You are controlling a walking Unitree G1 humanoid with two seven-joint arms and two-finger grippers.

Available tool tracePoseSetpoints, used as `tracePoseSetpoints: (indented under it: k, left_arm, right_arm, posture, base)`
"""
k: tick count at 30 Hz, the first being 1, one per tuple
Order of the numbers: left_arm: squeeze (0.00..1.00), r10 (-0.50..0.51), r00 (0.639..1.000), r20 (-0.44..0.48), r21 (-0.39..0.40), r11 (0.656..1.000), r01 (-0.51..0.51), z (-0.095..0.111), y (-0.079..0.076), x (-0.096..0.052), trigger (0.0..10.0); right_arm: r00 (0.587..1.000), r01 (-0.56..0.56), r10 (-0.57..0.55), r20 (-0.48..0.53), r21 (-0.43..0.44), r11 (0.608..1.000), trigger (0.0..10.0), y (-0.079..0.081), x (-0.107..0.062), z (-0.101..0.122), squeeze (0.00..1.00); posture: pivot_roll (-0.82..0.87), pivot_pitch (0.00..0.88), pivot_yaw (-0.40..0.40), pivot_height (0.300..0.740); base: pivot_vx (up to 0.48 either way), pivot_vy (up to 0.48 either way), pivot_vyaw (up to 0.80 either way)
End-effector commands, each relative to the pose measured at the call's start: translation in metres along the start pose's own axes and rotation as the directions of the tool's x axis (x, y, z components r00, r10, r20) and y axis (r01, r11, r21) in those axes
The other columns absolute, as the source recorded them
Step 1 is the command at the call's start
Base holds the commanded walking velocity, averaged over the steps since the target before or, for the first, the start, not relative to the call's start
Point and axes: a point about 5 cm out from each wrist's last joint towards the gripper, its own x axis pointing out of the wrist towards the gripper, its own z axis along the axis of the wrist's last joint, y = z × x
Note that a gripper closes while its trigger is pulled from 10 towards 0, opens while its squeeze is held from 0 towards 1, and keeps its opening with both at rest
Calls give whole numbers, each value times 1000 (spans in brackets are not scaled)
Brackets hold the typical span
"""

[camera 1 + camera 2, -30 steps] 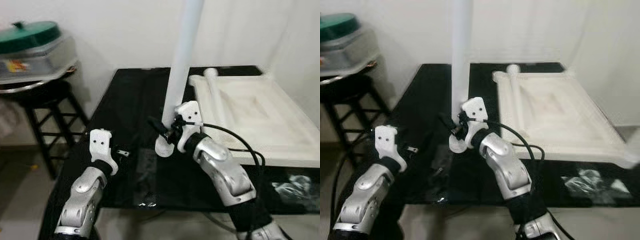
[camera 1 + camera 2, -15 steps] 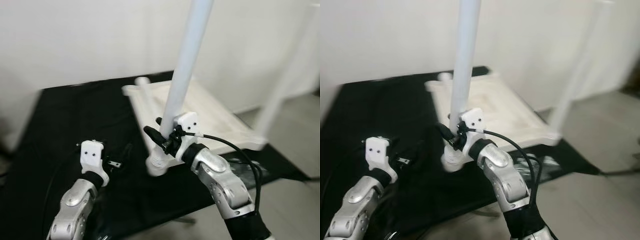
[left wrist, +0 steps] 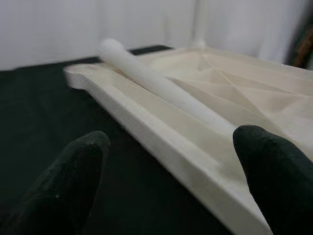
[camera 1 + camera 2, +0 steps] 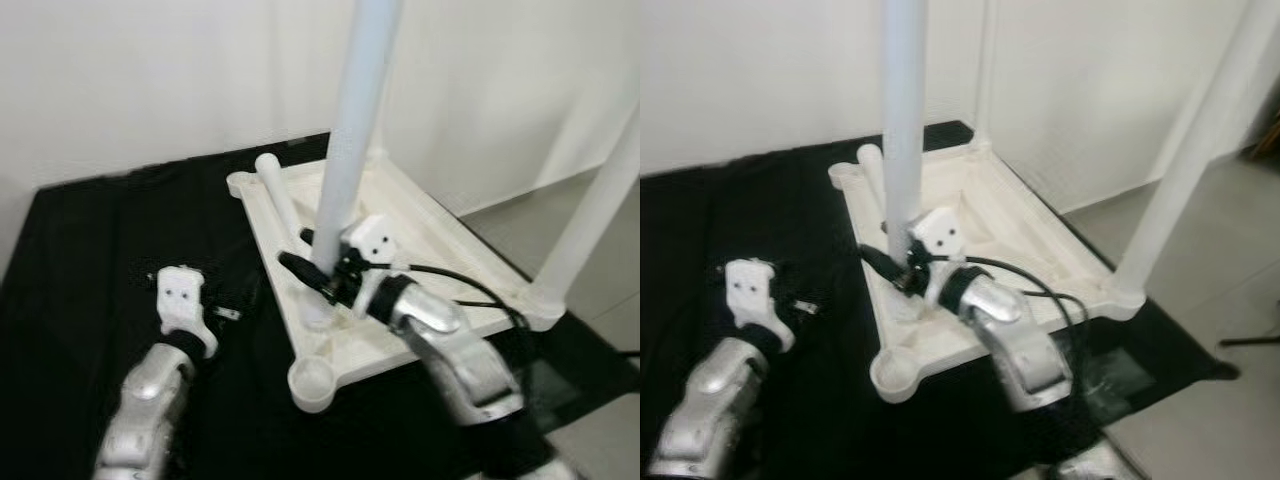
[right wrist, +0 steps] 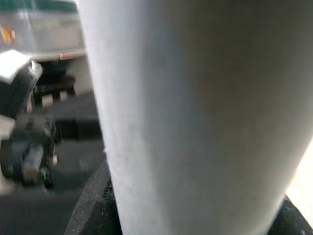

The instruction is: Building children table

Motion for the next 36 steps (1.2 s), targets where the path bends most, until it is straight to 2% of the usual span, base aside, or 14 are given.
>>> tracePoseSetpoints:
  k: [1,5,8,11,14,20,24,27,30,33,34,36]
  left_arm:
    - [0,24,999,-33,22,999,-24,-4,5,-4,10000]
    - [0,27,998,-60,56,998,-24,-8,8,-7,10000]
    - [0,23,998,-64,77,997,-18,-9,9,-9,10000]
    - [0,6,996,-88,143,990,7,-12,10,-15,10000]
    - [0,-12,993,-121,171,985,33,-15,5,-21,10000]
    - [0,-8,990,-138,208,977,37,-17,2,-25,10000]
    - [0,-11,994,-113,202,979,34,-15,1,-28,10000]
    - [0,-30,993,-110,203,978,52,-13,-1,-30,10000]
    - [0,-54,992,-114,201,977,76,-13,-3,-31,10000]
    - [0,-82,990,-119,196,975,104,-11,-5,-32,10000]
    - [0,-82,990,-119,196,975,104,-11,-5,-32,10000]
    - [0,-87,989,-119,193,975,109,-10,-6,-32,10000]
  right_arm:
    - [998,-57,57,34,7,998,10000,10,3,6,0]
    - [982,-191,190,13,11,982,10000,18,-6,5,0]
    - [975,-221,220,9,22,975,10000,19,-9,4,0]
    - [960,-280,280,7,50,959,10000,7,-19,5,0]
    - [937,-348,349,-13,47,936,10000,-4,-22,9,0]
    - [929,-369,370,-21,29,929,10000,-11,-18,14,0]
    - [917,-397,398,-6,32,917,10000,-11,-18,18,0]
    - [900,-435,435,8,37,900,10000,-10,-21,20,0]
    - [881,-473,472,37,55,879,10000,-10,-26,25,0]
    - [829,-559,556,54,86,825,10000,-11,-34,30,0]
    - [829,-559,556,54,86,825,10000,-11,-34,30,0]
    - [786,-617,618,20,102,781,10000,-9,-40,29,0]
  posture:
    - [-70,59,32,740]
    - [-68,67,35,740]
    - [-65,72,35,740]
    - [-59,83,35,740]
    - [-47,97,27,740]
    - [-33,109,21,740]
    - [-27,116,21,740]
    - [-25,125,23,740]
    - [-28,131,27,740]
    - [-33,141,29,740]
    - [-33,141,29,740]
    - [-34,155,29,740]
  base:
    - [0,0,0]
    - [0,0,0]
    - [0,0,0]
    - [0,0,0]
    - [0,0,0]
    - [0,320,0]
    - [0,480,0]
    - [0,0,0]
    - [0,0,0]
    - [0,0,0]
    - [0,0,0]
    - [0,0,0]
